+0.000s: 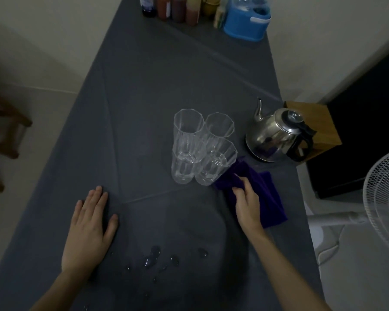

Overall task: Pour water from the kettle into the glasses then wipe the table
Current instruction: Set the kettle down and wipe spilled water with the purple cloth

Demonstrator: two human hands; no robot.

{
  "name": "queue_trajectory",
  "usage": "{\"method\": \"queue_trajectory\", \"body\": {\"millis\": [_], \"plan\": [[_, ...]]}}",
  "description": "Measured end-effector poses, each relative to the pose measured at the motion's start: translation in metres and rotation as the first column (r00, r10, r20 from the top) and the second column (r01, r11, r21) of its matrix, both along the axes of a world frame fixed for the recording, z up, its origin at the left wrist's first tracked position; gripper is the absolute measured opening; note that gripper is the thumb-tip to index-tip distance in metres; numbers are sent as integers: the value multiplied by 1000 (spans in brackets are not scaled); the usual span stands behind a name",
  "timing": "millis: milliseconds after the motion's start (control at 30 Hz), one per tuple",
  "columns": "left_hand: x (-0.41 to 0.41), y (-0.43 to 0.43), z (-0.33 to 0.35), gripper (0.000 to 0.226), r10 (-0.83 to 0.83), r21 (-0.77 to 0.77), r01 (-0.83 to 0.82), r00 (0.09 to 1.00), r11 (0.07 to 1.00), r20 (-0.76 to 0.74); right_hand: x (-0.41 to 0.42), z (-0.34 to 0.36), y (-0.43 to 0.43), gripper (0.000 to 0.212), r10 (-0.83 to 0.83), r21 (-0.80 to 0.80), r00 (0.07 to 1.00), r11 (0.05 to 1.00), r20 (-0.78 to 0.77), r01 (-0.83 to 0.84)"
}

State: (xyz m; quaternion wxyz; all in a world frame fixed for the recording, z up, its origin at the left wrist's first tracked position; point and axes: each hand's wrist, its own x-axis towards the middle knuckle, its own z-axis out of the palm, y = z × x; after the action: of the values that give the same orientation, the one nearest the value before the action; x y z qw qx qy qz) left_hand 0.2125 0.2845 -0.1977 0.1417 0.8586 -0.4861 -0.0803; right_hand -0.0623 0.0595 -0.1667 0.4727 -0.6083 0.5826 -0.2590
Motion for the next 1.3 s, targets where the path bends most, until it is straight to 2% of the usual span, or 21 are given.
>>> {"method": "queue_trajectory", "body": {"millis": [133,333,400,600,700,800,900,967,1033,1067,1133,1200,1233,1300], "plan": [[0,1,0,65,-3,-15,3,1000,1000,10,-3,-5,20,56,81,14,996,997,-43,-80],[0,4,-2,63,-14,-10,15,999,1000,40,-8,5,47,48,308,-27,944,949,-117,-313],[0,5,-3,63,-19,-17,19,999,1000,42,-9,7,61,43,339,-33,933,938,-124,-345],[0,6,-3,60,-22,-28,23,999,999,31,-13,12,112,46,467,-26,870,879,-158,-476],[3,9,-1,54,-29,-93,22,996,995,-80,-21,14,133,48,552,-23,814,825,-181,-565],[9,20,6,41,-44,-168,1,966,986,-254,-41,14,143,45,652,73,737,756,-178,-651],[9,45,12,41,-69,-181,15,953,983,-295,-71,16,142,41,771,137,609,634,-185,-761],[9,69,14,44,-58,-162,13,959,987,-278,-93,19,141,38,811,44,531,557,-245,-829],[13,94,13,45,-17,-122,-13,969,992,-245,-114,23,142,43,776,-120,523,517,-353,-847],[18,105,11,47,-17,-106,-4,979,994,-203,-121,25,142,48,727,-172,572,552,-379,-816],[27,125,6,56,-48,-49,43,993,998,-108,-129,29,141,65,570,-203,737,724,-362,-660],[32,136,1,61,-50,14,50,998,999,-46,-123,29,141,95,387,-88,853,893,-350,-441],[32,137,0,62,-40,33,41,999,999,-26,-115,26,141,112,338,-6,859,930,-384,-368],[28,135,1,61,-8,46,8,1000,999,-7,-98,16,144,132,335,88,786,936,-520,-341]]}}
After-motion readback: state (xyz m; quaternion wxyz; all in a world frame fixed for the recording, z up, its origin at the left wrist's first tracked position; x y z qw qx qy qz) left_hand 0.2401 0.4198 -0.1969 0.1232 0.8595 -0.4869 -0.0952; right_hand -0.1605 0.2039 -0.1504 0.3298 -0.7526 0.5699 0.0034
